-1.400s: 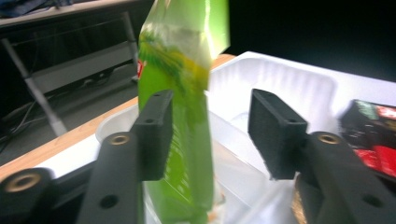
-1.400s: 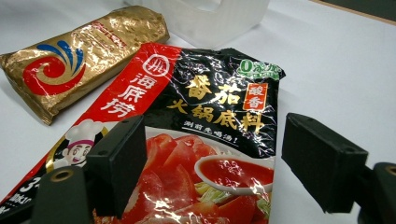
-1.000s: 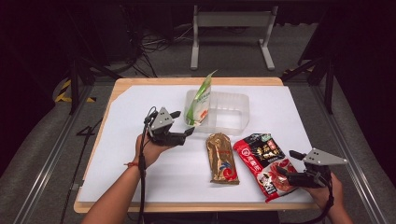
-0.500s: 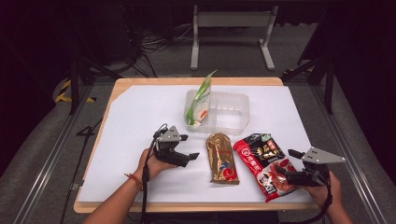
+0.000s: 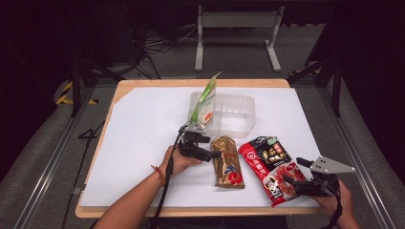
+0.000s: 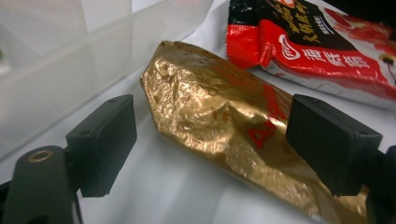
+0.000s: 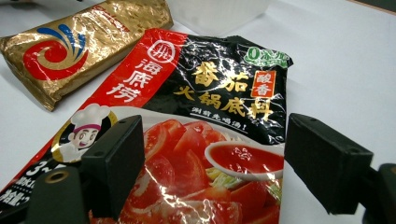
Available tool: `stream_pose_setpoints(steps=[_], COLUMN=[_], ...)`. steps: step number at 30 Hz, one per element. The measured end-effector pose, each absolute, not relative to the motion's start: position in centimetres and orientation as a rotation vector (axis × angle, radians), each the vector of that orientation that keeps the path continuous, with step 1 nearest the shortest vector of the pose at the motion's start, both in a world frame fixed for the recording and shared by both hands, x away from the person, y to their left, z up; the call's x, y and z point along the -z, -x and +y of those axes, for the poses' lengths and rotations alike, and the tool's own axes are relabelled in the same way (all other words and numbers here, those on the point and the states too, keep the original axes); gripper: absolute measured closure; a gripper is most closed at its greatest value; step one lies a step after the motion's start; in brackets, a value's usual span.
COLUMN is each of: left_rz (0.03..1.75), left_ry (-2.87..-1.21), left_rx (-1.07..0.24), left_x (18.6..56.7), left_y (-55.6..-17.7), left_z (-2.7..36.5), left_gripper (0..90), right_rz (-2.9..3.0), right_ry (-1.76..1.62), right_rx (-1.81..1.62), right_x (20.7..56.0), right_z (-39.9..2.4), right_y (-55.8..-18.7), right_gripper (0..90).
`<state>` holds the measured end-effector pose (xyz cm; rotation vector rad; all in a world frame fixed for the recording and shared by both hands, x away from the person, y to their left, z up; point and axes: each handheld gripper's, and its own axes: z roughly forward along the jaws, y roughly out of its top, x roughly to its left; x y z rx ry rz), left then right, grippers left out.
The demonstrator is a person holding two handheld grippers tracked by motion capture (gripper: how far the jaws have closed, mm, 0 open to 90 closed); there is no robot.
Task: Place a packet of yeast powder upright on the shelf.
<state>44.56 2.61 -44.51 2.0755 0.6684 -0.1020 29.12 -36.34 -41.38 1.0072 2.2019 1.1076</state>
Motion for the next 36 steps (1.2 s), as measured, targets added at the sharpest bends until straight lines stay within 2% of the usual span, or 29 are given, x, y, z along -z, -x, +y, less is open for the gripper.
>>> stream_pose_setpoints(steps=[9, 10, 12, 14, 17, 21, 22, 30, 36], left_rz=[0.688, 0.666, 0.659, 0.662, 0.684, 0.679, 0.672, 0.609, 0.582], left_ry=[-2.077, -2.064, -2.082, -2.053, -2.010, -1.980, -1.981, -1.928, -1.827], left_rx=[0.219, 0.248, 0.215, 0.180, 0.167, 0.092, 0.087, -0.004, -0.048], left_x=[45.2, 45.2, 45.2, 45.0, 44.9, 44.5, 44.3, 42.1, 39.7], left_y=[-46.4, -46.5, -46.3, -46.0, -46.0, -45.7, -45.5, -44.1, -42.5], left_z=[0.8, 0.7, 0.3, 0.7, 1.4, 2.2, 2.3, 3.3, 4.7], left_gripper=[15.3, 20.2, 28.3, 44.5, 62.5, 83.8, 86.0, 87.1, 87.6], right_rz=[2.204, 2.204, 2.203, 2.204, 2.205, 2.210, 2.212, 2.209, 2.204], right_ry=[-1.027, -1.030, -1.030, -1.029, -1.030, -1.022, -1.016, -1.009, -1.002], right_rx=[-1.104, -1.103, -1.100, -1.102, -1.100, -1.098, -1.097, -1.102, -1.105], right_x=[41.6, 41.6, 41.6, 41.6, 41.6, 41.6, 41.6, 41.5, 41.4], right_z=[-36.8, -36.8, -36.8, -36.8, -36.8, -36.8, -36.7, -36.8, -36.8], right_y=[-28.4, -28.3, -28.3, -28.3, -28.3, -28.4, -28.4, -28.5, -28.4], right_gripper=[20.3, 20.3, 20.3, 20.3, 20.3, 20.3, 20.3, 20.3, 20.3])
